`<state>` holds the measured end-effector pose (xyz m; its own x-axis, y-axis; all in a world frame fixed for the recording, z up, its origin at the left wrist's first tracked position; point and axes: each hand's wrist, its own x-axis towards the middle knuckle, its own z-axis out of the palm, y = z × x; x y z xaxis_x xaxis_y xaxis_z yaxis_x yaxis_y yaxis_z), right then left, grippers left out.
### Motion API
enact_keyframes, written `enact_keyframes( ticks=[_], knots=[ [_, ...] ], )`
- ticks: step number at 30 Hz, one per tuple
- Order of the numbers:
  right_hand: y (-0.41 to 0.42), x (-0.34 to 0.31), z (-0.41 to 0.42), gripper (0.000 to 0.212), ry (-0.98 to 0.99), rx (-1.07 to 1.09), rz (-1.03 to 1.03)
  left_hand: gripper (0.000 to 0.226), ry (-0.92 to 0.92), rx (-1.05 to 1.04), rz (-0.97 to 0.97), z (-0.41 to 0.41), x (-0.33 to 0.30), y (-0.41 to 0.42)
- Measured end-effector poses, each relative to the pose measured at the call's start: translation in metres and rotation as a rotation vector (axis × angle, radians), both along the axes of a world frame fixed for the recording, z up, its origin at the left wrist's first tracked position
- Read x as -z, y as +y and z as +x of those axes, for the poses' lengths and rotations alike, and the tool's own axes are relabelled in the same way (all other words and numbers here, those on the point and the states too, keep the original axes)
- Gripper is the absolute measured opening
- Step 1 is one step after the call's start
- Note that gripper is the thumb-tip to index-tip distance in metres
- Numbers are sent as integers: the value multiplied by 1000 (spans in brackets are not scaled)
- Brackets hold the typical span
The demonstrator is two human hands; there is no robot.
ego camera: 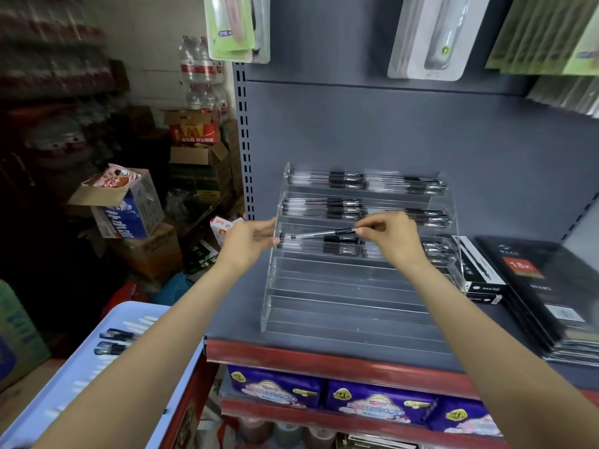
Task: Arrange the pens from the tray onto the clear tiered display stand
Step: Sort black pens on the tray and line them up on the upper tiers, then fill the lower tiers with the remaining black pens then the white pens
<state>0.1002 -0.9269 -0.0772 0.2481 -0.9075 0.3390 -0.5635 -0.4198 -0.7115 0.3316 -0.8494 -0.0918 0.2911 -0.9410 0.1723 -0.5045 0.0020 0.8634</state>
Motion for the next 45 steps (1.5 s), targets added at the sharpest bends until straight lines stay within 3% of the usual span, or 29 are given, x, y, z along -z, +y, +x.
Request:
enact_keyframes(
  ticks=[5,21,28,33,40,45],
  knots=[
    [-9,6,9,9,203,-30,-43,46,12,-13,-23,-1,6,2],
    [-11,-6,30,17,364,-38,105,40,-87,-8,-5,5,6,4],
    [-7,-7,26,16,328,-35,116,40,-100,7,-5,6,6,4],
    [15,-10,39,10,183,-113,-18,27,-63,-33,-73,12,2,16],
    [76,4,128,18,33,-361,-9,17,-67,-172,-101,66,9,78],
    [115,43,216,23,90,-528,93,14,-65,-309,69,139,50,137]
  ],
)
